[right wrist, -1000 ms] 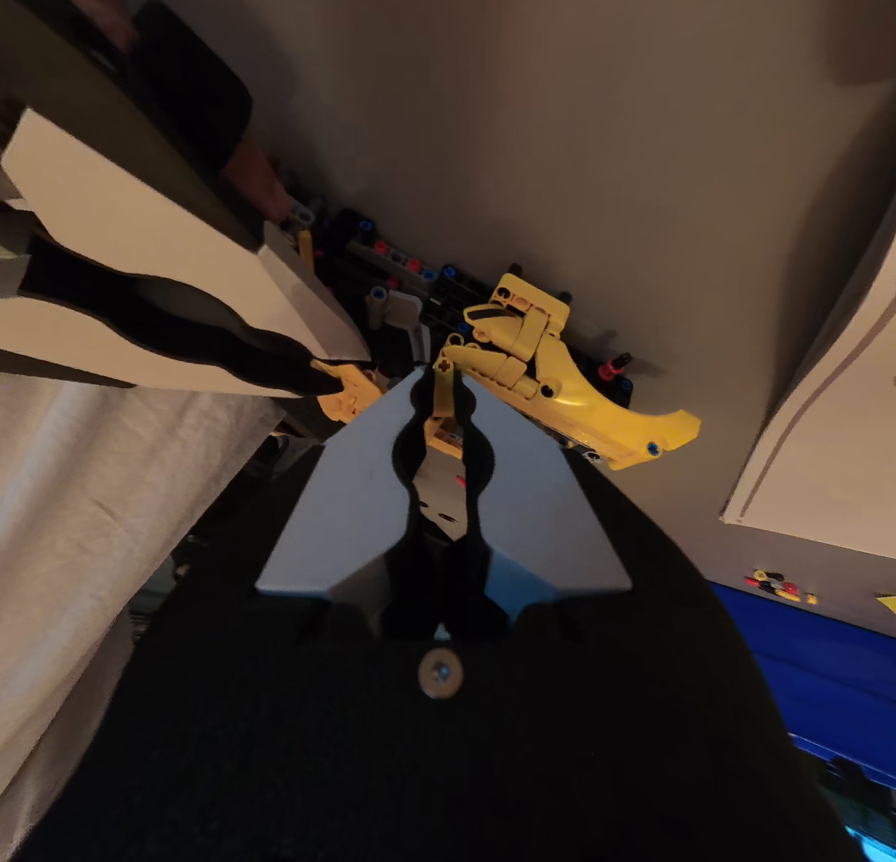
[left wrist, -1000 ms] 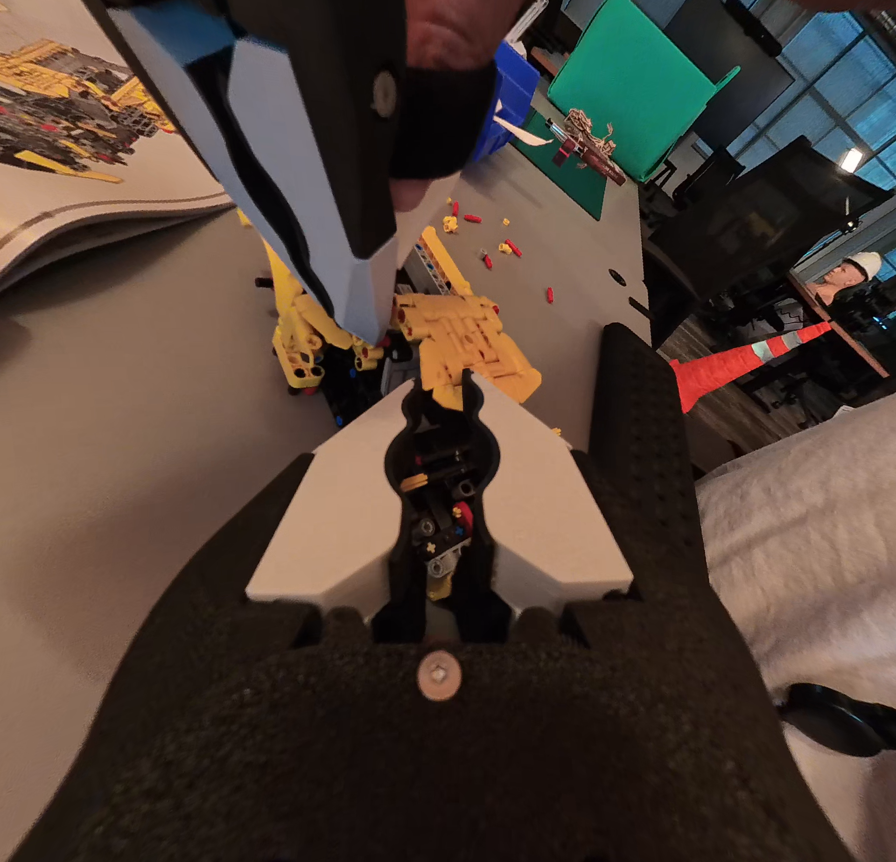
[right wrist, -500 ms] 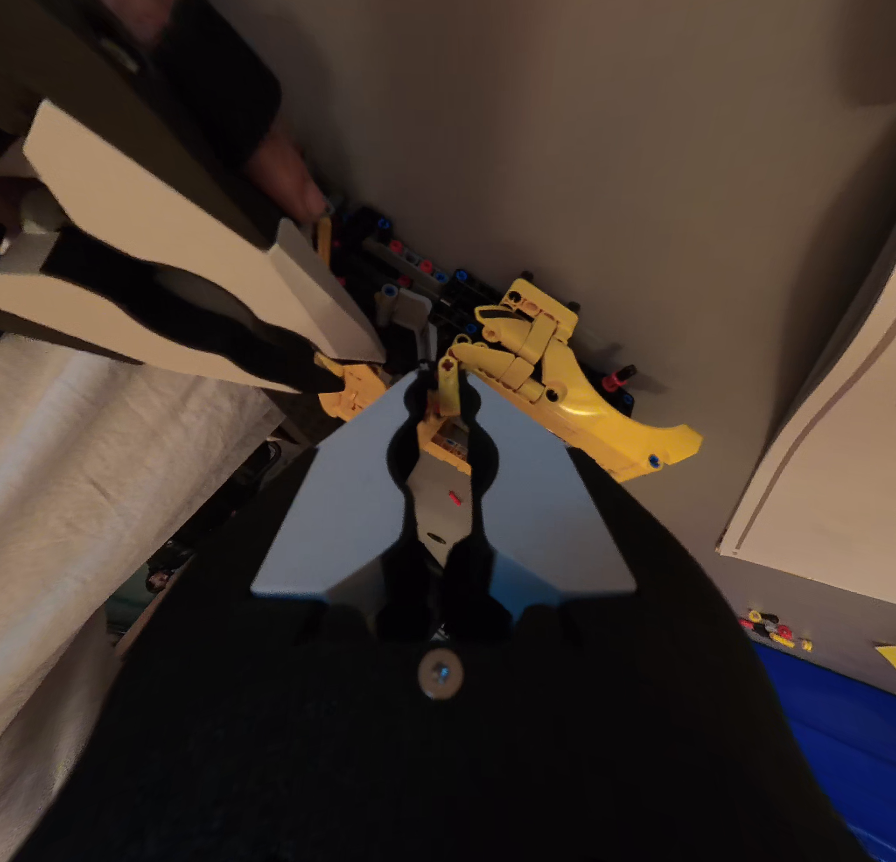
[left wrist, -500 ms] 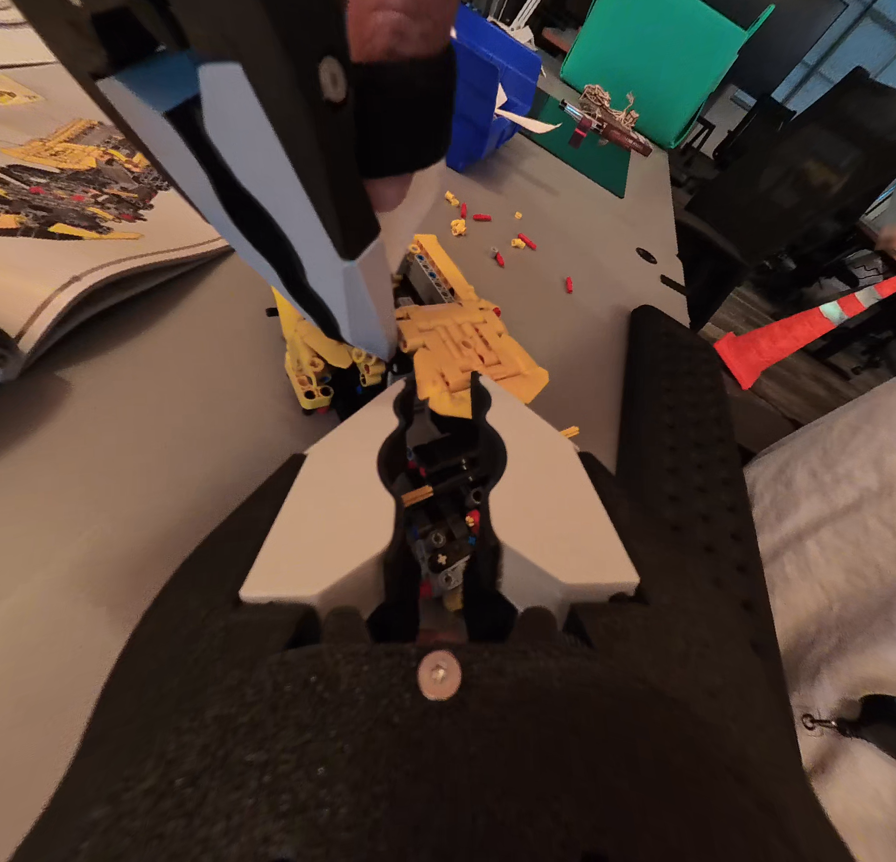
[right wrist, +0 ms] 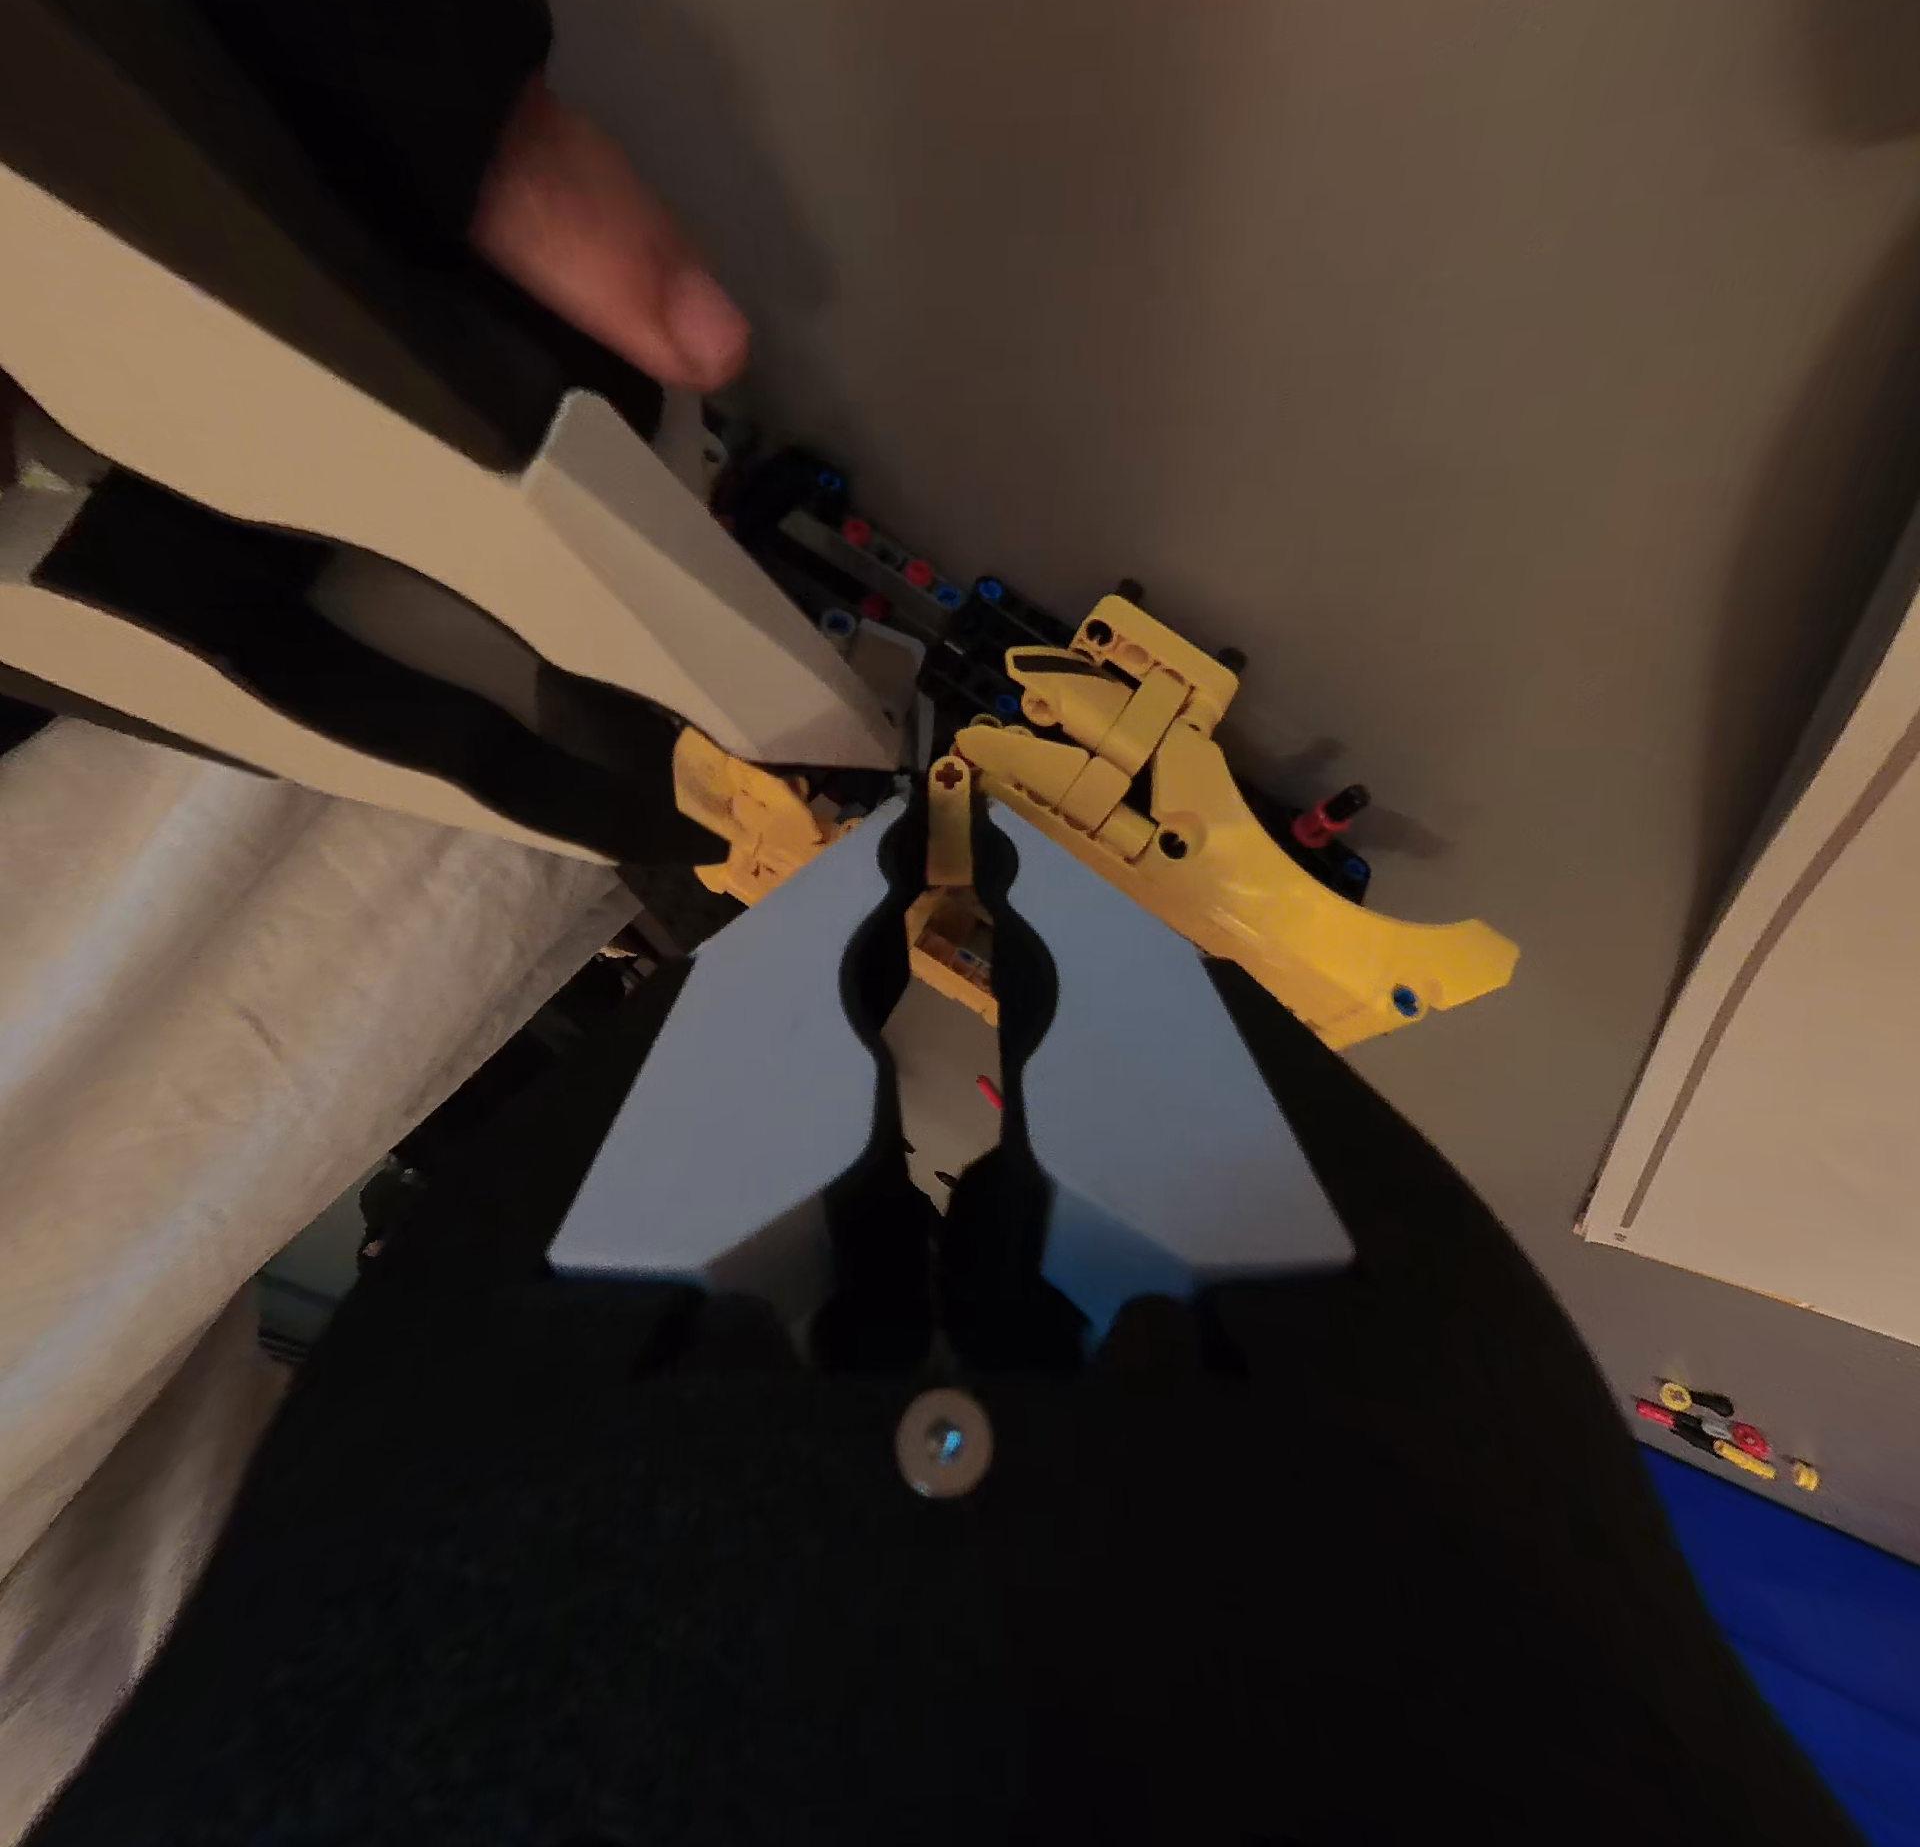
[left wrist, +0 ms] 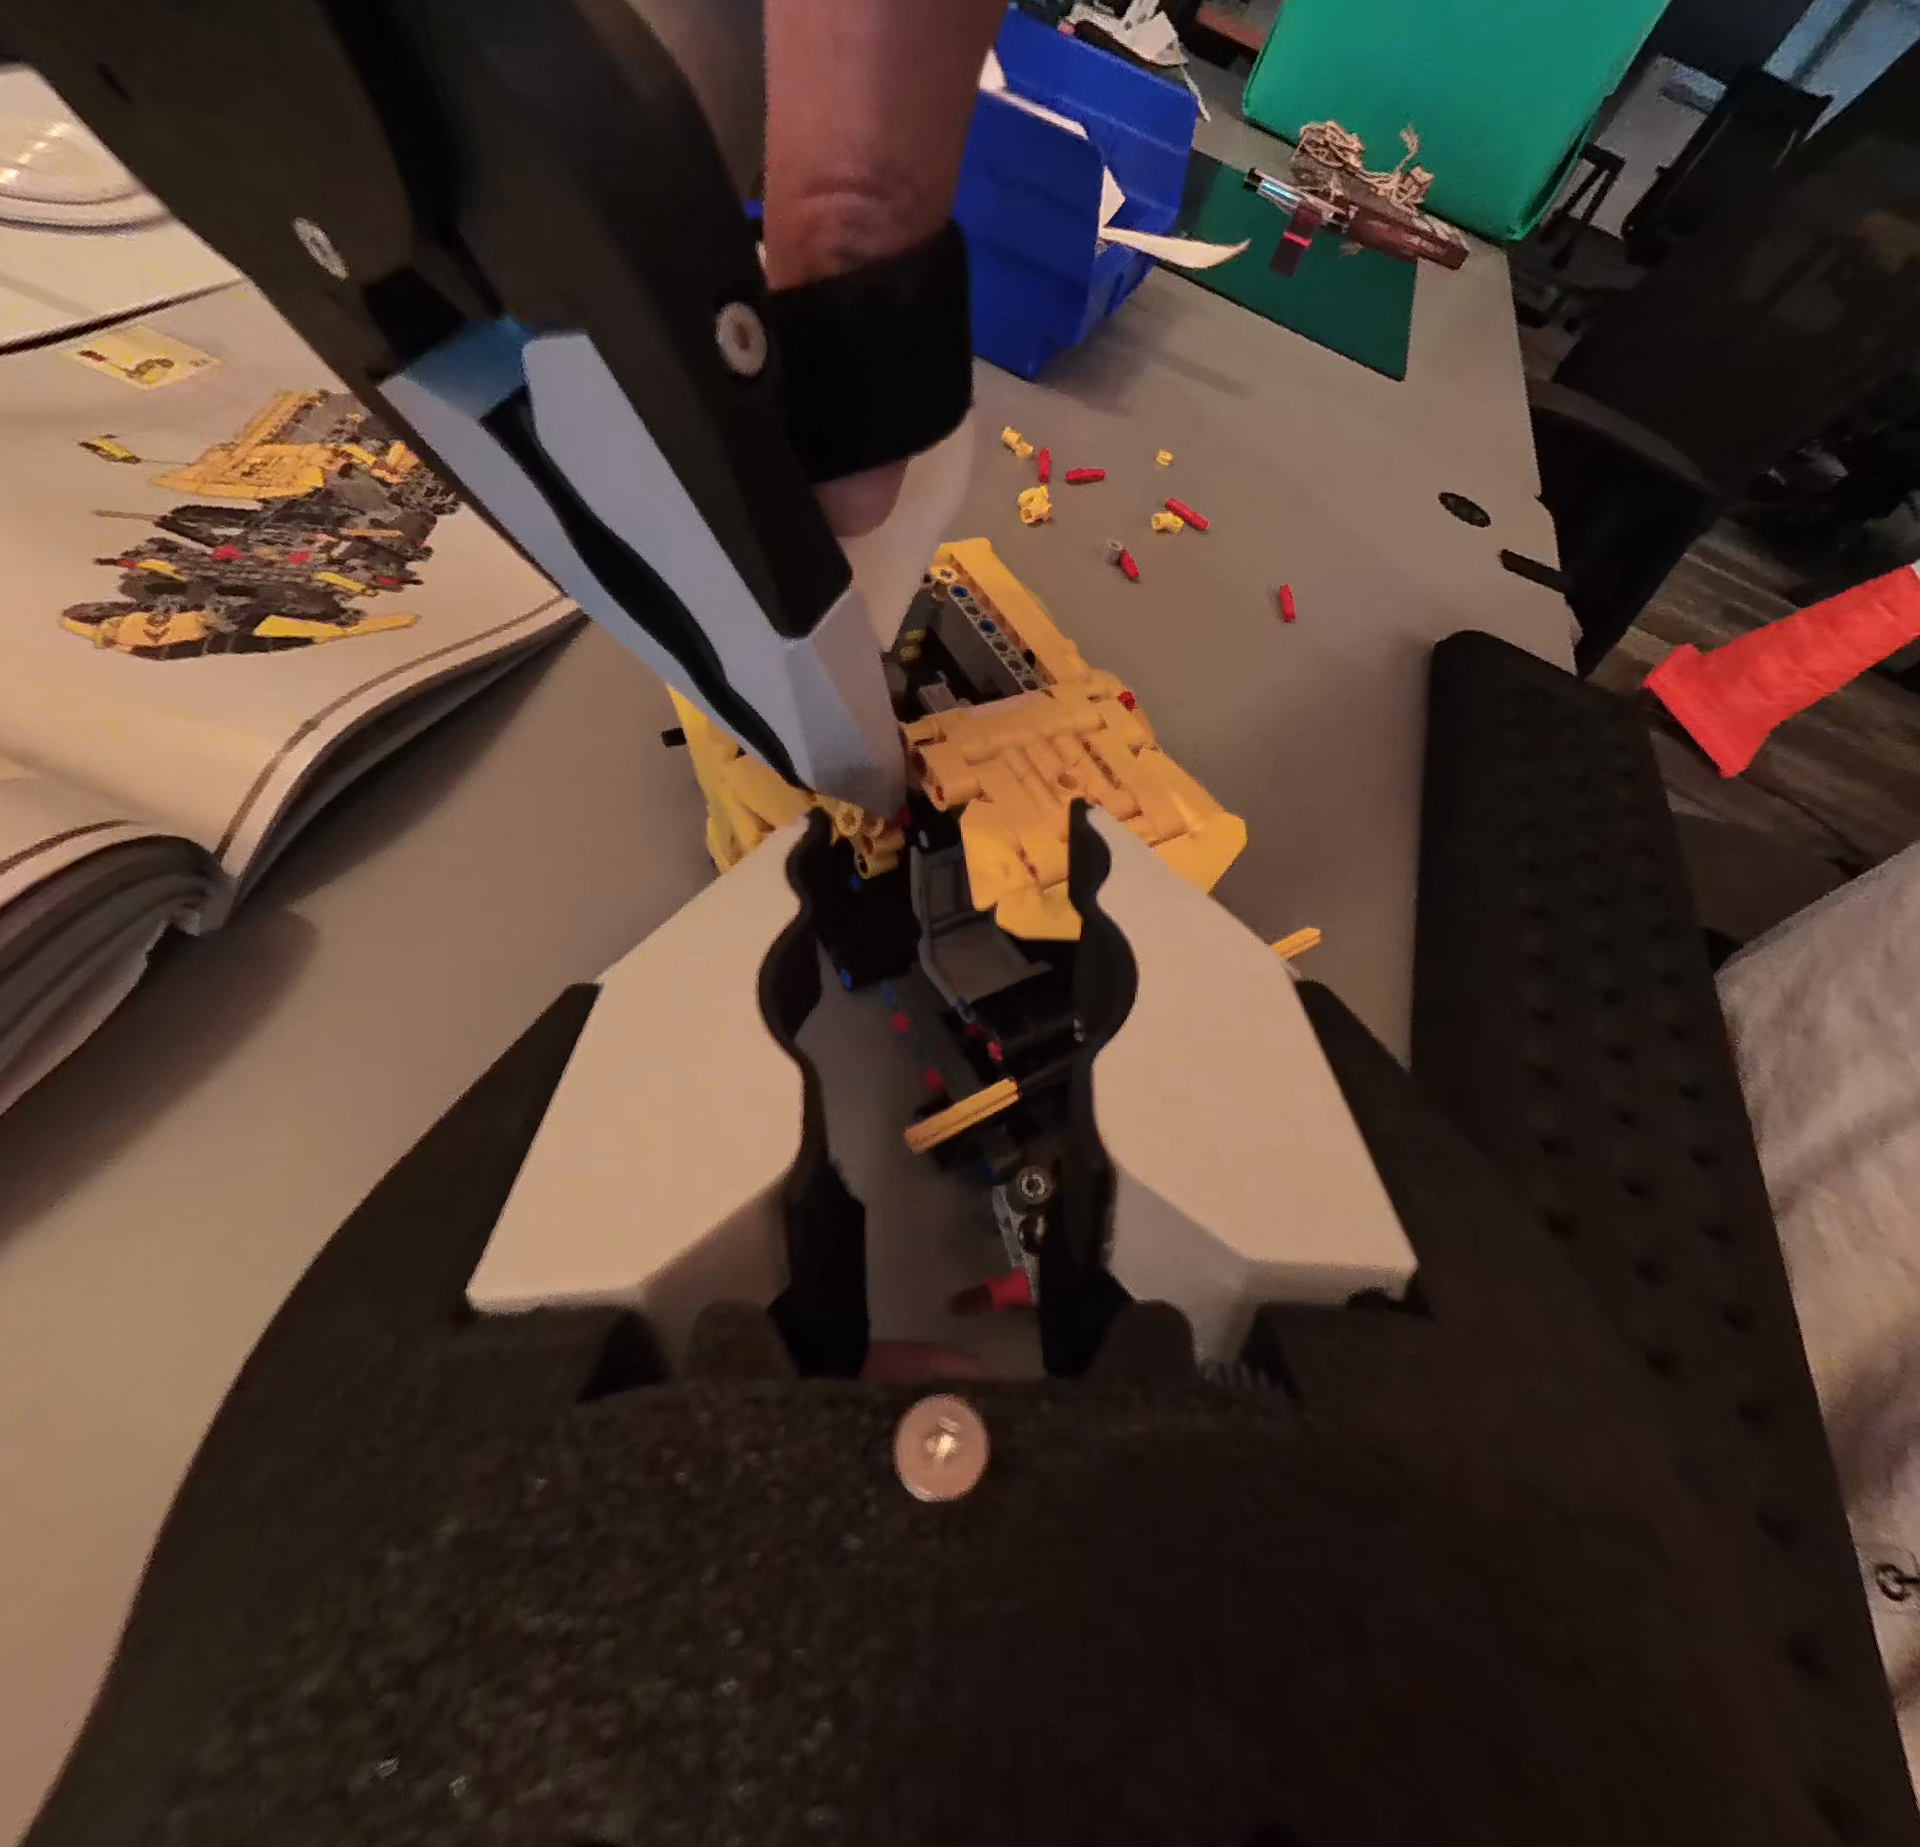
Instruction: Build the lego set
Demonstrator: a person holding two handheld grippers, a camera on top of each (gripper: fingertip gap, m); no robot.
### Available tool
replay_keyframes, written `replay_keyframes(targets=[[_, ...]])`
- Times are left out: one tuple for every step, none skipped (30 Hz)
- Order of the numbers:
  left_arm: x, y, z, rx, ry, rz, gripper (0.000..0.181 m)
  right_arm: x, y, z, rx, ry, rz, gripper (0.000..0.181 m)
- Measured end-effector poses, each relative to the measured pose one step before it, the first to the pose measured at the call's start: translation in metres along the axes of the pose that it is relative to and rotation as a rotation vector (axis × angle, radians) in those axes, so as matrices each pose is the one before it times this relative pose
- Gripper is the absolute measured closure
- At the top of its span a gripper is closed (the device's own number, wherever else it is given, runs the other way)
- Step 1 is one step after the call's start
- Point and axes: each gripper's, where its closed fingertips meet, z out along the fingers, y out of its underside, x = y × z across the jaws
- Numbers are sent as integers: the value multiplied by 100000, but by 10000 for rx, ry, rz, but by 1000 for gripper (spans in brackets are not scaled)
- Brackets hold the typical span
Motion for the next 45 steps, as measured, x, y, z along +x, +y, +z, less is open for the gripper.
replay_keyframes(targets=[[-45, -35, 120, -110, 41, -13, 135, -3, 1, -6, 5, -43, -22, 174], [-85, 55, 168, -166, 21, 32, 133, -3, -4, 2, 15, -53, -9, 174], [-104, 85, 169, -158, 12, 37, 132, -3, 3, -8, 21, -55, 3, 174], [-66, 137, 175, -154, 63, -41, 130, -5, -4, 5, 26, -38, -10, 174], [16, 160, 174, -138, 150, -136, 127, -2, 5, -2, 33, -21, -22, 174], [198, 88, 130, -70, 275, -181, 127, 11, 0, -2, 45, -18, -33, 174], [323, -68, 70, 51, 326, -199, 127, -6, -10, 1, 47, -33, -22, 174], [239, -122, 51, 89, 245, -173, 127, -4, -1, -8, 52, -56, -6, 174], [158, -38, 81, 39, 165, -106, 127, -1, -3, -6, 53, -67, -7, 174], [2, 49, 125, -9, 47, -62, 127, -1, -4, -4, 46, -70, -14, 174], [-126, 43, 139, 2, -42, -20, 127, -1, 5, 3, 35, -66, -16, 174], [-140, 91, 133, -20, -58, 3, 127, 8, 7, 5, 17, -48, -19, 174], [-47, 32, 72, 18, -12, 43, 127, 13, 55, 10, -25, -24, -28, 174], [26, -7, 28, 24, 32, -22, 127, 9, 40, 12, -21, -7, -46, 175], [96, 3, 25, 4, 79, -68, 126, 1, 45, 15, -36, 3, -56, 175], [56, 3, 13, -4, 58, -61, 126, 5, 47, 12, -29, 7, -55, 175], [10, -5, -13, -5, 31, -37, 126, 4, -15, 2, 4, -5, -47, 175], [-1, -14, -19, 11, 36, -27, 127, -7, -4, -9, 12, -13, -50, 174], [-4, -28, -16, 28, 49, -47, 127, 2, -4, -15, 45, -9, -116, 174], [30, -2, -10, 24, 74, -44, 126, 25, -58, -61, 100, 14, -150, 174], [43, -6, -11, 30, 49, -34, 127, 88, -138, -248, 219, 54, -130, 171], [23, -3, 13, 20, 22, -19, 127, 1, -125, -471, 295, 11, -83, 168], [31, -5, 13, 4, 26, -12, 127, -39, -139, -639, 357, -30, -36, 167], [22, -5, 24, 3, 14, -12, 127, -17, -147, -692, 403, 25, -111, 166], [-5, -7, 9, 3, 10, -6, 126, 39, -178, -654, 438, 128, -268, 166], [-8, -17, 2, 2, 22, -15, 126, 63, -111, -495, 390, 205, -413, 166], [2, -7, -3, 4, 29, -21, 126, -44, 135, -225, 221, 214, -590, 166], [-5, -14, -19, 13, 38, -34, 126, -181, 253, 47, 134, 205, -753, 166], [-7, -19, -18, 26, 46, -54, 126, -256, 240, 208, 165, 181, -768, 162], [-7, -26, -21, 37, 60, -75, 126, -304, 56, 240, 246, 119, -642, 159], [11, -32, -33, 49, 81, -108, 126, -314, 10, 235, 268, 55, -593, 158], [-3, -41, -36, 54, 94, -126, 126, -172, 92, 222, 230, 129, -662, 158], [4, -38, -41, 50, 98, -126, 126, -29, 227, 191, 150, 236, -743, 157], [8, -31, -40, 37, 89, -101, 126, 126, 239, 121, 137, 374, -736, 158], [8, -20, -42, 29, 74, -65, 126, 76, 64, 103, 228, 304, -543, 159], [12, -8, -35, 29, 67, -49, 126, -95, -87, 113, 306, 74, -271, 158], [-1, -19, -34, 36, 62, -70, 126, -271, -193, 140, 305, -168, -83, 157], [-3, -25, -25, 36, 60, -74, 126, -508, -240, 168, 282, -353, 120, 153], [7, -20, -25, 33, 56, -65, 126, -399, -40, 237, 169, -257, 20, 146], [7, -25, -15, 27, 61, -69, 126, 86, 309, 236, -82, 243, -124, 143], [21, -7, -13, 14, 76, -50, 126, 165, 191, 181, -55, 456, -468, 138], [30, -9, 20, 14, 77, -42, 126, -9, -413, -15, 317, 373, -444, 133], [10, -15, 10, 9, 68, -36, 126, 95, -149, -69, 82, 316, -315, 132], [-8, -22, 16, 1, 69, -34, 127, -12, 181, -99, -194, 106, -41, 135], [8, -25, 18, -14, 74, -36, 127, -206, 140, -9, -147, -173, 75, 136]])
